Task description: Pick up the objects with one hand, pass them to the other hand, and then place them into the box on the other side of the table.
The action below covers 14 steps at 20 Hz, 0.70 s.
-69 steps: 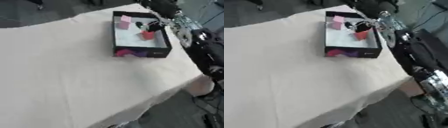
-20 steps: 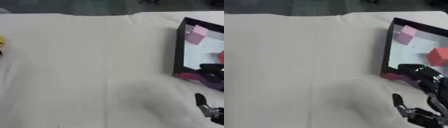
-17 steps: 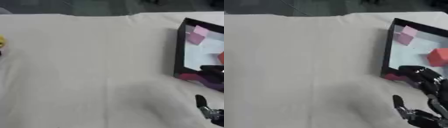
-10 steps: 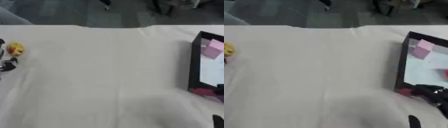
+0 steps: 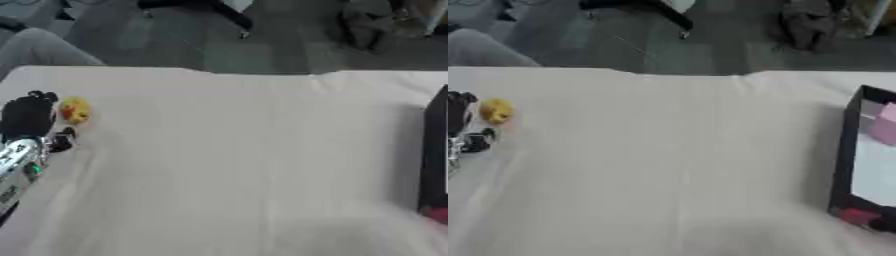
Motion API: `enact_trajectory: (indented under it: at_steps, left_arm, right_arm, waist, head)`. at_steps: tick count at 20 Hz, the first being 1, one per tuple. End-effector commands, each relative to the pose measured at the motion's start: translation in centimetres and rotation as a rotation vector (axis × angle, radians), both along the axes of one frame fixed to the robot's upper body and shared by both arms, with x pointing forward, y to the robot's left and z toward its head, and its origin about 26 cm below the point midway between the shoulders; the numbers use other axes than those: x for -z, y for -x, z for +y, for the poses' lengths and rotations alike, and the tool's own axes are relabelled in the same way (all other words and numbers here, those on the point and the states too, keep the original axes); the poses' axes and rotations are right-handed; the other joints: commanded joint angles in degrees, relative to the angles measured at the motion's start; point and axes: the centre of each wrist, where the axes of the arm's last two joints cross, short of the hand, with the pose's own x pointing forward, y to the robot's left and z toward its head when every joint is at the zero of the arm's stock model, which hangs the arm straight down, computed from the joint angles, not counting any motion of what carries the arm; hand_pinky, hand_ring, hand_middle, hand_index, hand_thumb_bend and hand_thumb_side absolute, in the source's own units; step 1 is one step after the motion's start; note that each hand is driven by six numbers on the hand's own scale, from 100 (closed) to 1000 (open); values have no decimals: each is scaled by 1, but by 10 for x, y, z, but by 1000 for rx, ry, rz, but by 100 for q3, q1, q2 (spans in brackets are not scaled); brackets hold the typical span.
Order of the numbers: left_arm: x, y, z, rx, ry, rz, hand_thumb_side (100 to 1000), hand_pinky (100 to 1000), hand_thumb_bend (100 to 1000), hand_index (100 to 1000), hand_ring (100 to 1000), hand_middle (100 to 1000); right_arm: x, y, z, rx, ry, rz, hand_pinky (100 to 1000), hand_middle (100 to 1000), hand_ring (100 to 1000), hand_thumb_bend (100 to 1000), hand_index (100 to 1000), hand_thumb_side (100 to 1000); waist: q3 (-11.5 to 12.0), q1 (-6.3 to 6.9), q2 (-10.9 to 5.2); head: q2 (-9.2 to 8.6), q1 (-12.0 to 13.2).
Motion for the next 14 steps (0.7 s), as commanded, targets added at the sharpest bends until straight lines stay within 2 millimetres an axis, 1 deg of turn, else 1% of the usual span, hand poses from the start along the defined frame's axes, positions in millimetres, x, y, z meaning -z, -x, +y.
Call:
enact_trajectory:
  at_steps: [1, 6, 7, 8, 9, 10, 14]
  left_arm:
    - [-19, 5, 9, -25, -36, -24, 100, 740, 355, 779, 617, 605]
    - [-19, 4, 8, -21, -32, -31, 103, 738, 337, 776, 611, 600]
    - [-20, 4, 7, -18, -28, -35, 131, 738, 322, 780, 611, 603]
    - [-21, 4, 6, -12, -21, -42, 185, 739, 291, 781, 609, 603]
    - [-22, 3, 4, -2, -11, -52, 203, 739, 286, 781, 608, 602]
    - [-23, 3, 3, 9, -3, -60, 219, 740, 285, 781, 608, 602]
    - [-23, 2, -1, 40, 9, -75, 234, 740, 288, 782, 609, 603]
  right_arm:
    - [-5, 3, -1, -4, 9, -19, 781, 715, 811, 100, 990, 287]
    - [-5, 3, 0, -5, 10, -18, 781, 714, 811, 100, 990, 287]
    - [-5, 3, 0, -5, 10, -18, 781, 714, 811, 100, 990, 287]
    - [-5, 3, 0, -6, 10, -18, 781, 714, 811, 100, 991, 286]
    - [-5, 3, 0, -6, 11, -18, 781, 714, 811, 100, 991, 285]
    - [-5, 3, 0, -6, 12, -18, 781, 714, 811, 100, 991, 286]
    - [-5, 3, 0, -8, 10, -19, 781, 714, 811, 100, 991, 286]
  waist:
    - [-8, 12, -102]
    - [-14, 11, -92]
    - [-16, 10, -90]
    - [-18, 9, -87]
    - [-22, 8, -82]
    - [-25, 8, -78]
    - [-60, 9, -61]
  head:
    - [-67, 22]
    - [-60, -5]
    - [-63, -17]
    - [-69, -35]
    - [-75, -51]
    - [-80, -61]
    - [-95, -73]
